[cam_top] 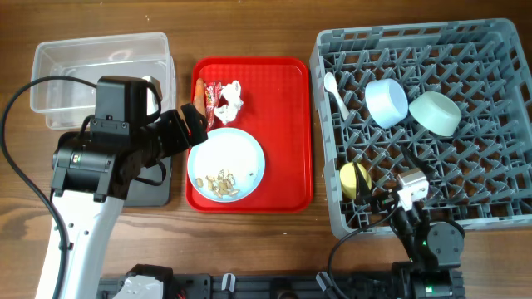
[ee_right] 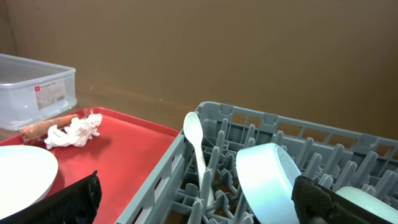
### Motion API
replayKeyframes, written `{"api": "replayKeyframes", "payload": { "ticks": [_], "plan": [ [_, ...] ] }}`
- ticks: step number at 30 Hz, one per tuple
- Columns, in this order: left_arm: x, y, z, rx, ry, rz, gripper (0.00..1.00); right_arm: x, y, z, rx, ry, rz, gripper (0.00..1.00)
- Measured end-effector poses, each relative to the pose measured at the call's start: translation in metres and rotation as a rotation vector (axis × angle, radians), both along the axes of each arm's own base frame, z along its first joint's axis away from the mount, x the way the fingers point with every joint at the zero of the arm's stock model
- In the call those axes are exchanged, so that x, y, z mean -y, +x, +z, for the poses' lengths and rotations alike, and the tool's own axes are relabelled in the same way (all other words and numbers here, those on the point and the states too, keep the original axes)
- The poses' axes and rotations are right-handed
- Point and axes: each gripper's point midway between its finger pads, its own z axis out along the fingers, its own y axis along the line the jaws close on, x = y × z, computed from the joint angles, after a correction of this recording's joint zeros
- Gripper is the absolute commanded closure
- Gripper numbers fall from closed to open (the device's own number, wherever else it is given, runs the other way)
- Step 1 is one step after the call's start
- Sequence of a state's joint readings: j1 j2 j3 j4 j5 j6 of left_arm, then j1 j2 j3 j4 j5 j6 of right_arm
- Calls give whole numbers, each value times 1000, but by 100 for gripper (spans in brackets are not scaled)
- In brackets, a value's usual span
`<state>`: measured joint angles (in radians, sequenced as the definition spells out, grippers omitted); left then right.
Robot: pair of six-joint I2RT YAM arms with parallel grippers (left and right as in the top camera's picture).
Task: Sort waste into correct bins and load items into the dishwasher rack
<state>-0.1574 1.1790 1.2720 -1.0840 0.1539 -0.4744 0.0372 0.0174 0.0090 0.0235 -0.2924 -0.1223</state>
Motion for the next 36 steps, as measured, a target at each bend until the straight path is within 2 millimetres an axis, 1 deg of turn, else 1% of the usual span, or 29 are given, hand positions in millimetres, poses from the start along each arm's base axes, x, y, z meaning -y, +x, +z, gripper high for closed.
{"api": "replayKeyframes", "payload": {
  "ticks": [2, 7, 9, 10, 12, 13, 14, 15, 16, 17, 18, 19, 20, 21, 24, 27, 28, 29, 30, 31, 34, 35, 36],
  "plan": [
    [3, 2, 2, 7, -24, 8, 0, 0, 0, 0, 0, 0, 0, 0],
    [16, 28, 26, 140, -104, -8, 0, 0, 0, 0, 0, 0, 0, 0],
    [19, 34, 32, 175, -119, -14, 0, 0, 0, 0, 0, 0, 0, 0],
    [20, 39, 38, 207, -128, -16, 0, 0, 0, 0, 0, 0, 0, 0],
    [28, 55, 56, 303, -156, -36, 0, 0, 0, 0, 0, 0, 3, 0],
    [36, 62, 63, 339, -170, -57, 2, 0, 0, 0, 0, 0, 3, 0],
    [44, 66, 66, 360, -181, -80, 7, 0, 0, 0, 0, 0, 3, 0],
    [59, 72, 66, 374, -192, -119, 19, -1, 0, 0, 0, 0, 3, 0],
    [81, 80, 61, 381, -200, -178, 35, -1, 0, 0, 0, 0, 3, 0],
    [104, 89, 47, 364, -201, -235, 45, 0, 0, 0, 0, 0, 3, 0],
    [121, 95, 30, 333, -202, -270, 65, 0, 0, 0, 1, 0, 3, 0],
    [139, 105, 16, 331, -203, -307, 79, -1, 0, 0, 2, 0, 3, 0],
    [160, 117, -2, 335, -206, -346, 85, -1, 0, 0, 2, 0, 3, 0],
    [178, 128, -18, 342, -212, -379, 88, 0, 0, 0, 2, 0, 3, 0],
    [219, 153, -41, 431, -251, -441, 96, 0, 0, 0, 3, 0, 3, 0],
    [253, 166, -55, 495, -315, -463, 96, 0, 0, 0, 3, 0, 3, 0],
    [260, 169, -61, 497, -338, -457, 96, 0, 0, 0, 3, 0, 3, 0],
    [269, 171, -70, 490, -371, -444, 96, -1, 0, 0, 3, 0, 3, 0],
    [271, 171, -73, 474, -393, -426, 96, -1, 0, 0, 3, 0, 3, 0],
    [279, 174, -97, 439, -417, -411, 96, -1, 0, 0, 3, 0, 3, 0],
    [285, 175, -135, 346, -463, -344, 96, -1, 0, 0, 3, 0, 3, 0],
    [285, 175, -140, 329, -470, -334, 96, -1, 0, 0, 3, 0, 3, 0],
    [286, 175, -140, 327, -474, -328, 96, -1, 0, 0, 3, 0, 3, 0]
  ]
}}
